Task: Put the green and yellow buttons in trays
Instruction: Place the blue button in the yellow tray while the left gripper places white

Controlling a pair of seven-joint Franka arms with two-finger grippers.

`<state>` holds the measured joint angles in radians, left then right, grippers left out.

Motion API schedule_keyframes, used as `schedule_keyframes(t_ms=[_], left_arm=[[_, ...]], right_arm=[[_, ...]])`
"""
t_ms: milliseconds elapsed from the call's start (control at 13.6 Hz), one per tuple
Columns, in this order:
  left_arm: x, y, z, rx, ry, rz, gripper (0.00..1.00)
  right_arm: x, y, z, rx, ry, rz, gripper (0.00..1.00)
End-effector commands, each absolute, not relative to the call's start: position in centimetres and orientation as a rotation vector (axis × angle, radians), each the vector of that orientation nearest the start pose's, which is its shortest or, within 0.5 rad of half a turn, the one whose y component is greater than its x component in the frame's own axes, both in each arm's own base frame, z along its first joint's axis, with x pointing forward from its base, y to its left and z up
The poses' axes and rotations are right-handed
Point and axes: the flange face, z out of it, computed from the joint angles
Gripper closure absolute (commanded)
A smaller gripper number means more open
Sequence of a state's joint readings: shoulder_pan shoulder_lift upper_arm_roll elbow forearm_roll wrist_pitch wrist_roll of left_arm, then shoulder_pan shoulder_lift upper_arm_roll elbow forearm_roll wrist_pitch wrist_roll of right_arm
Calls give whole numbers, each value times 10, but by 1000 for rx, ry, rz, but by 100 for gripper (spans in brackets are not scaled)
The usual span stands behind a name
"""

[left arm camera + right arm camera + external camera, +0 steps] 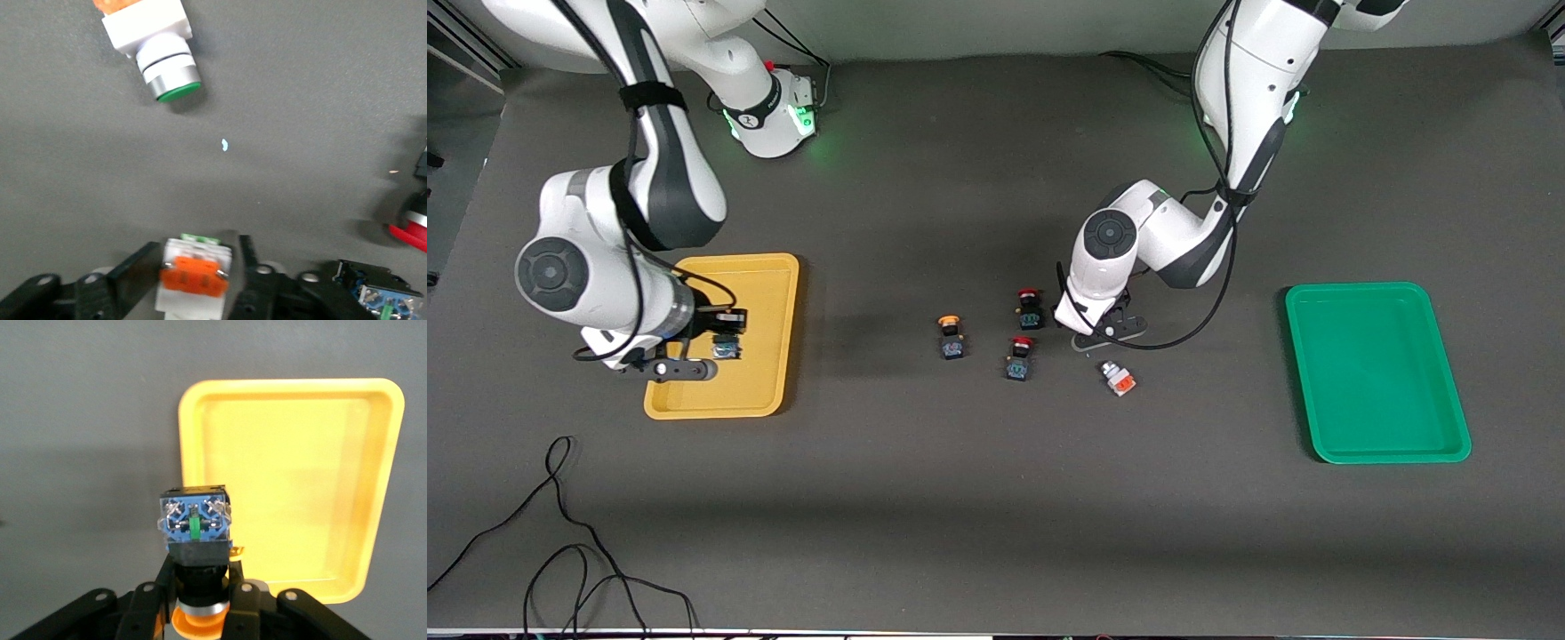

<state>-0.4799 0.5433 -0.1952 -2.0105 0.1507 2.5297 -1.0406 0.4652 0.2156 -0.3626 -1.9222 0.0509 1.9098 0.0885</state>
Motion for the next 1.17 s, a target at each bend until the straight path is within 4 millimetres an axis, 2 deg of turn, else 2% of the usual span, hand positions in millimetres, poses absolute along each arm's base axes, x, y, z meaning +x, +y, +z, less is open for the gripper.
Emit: schedule_keyframes(t_ms=[0, 73, 220, 367, 440, 587, 734, 807, 880, 954, 1100], left_arm=[[464, -374, 185, -3114, -373, 8, 93], [465, -373, 187, -3115, -375, 6, 100], [466, -372, 187, -3115, -370, 6, 100], [471, -368, 197, -3119, -371, -10, 100], [480, -362, 211, -3127, -370, -34, 100], [500, -335, 243, -3108, -383, -27, 100], [517, -321, 284, -3115, -449, 36, 100], [523, -316, 311, -3134, -479, 94, 100], [530, -310, 336, -3146, -503, 167, 100], [540, -296, 359, -3141, -521, 223, 100], [557, -272, 388, -3146, -396, 275, 100]], right_arm=[[560, 40, 357, -3162, -73, 336, 100], [553, 24, 343, -3159, -101, 321, 100], [531, 1, 308, -3153, -120, 260, 100], [517, -4, 282, -3162, -124, 213, 100], [513, -5, 272, -3169, -124, 202, 100], [508, -5, 251, -3188, -128, 172, 100], [505, -4, 229, -3210, -131, 155, 100], [505, -3, 221, -3218, -135, 147, 100], [505, -2, 216, -3224, -137, 140, 100], [505, -2, 212, -3226, -140, 149, 100], [504, -1, 208, -3221, -119, 154, 100]])
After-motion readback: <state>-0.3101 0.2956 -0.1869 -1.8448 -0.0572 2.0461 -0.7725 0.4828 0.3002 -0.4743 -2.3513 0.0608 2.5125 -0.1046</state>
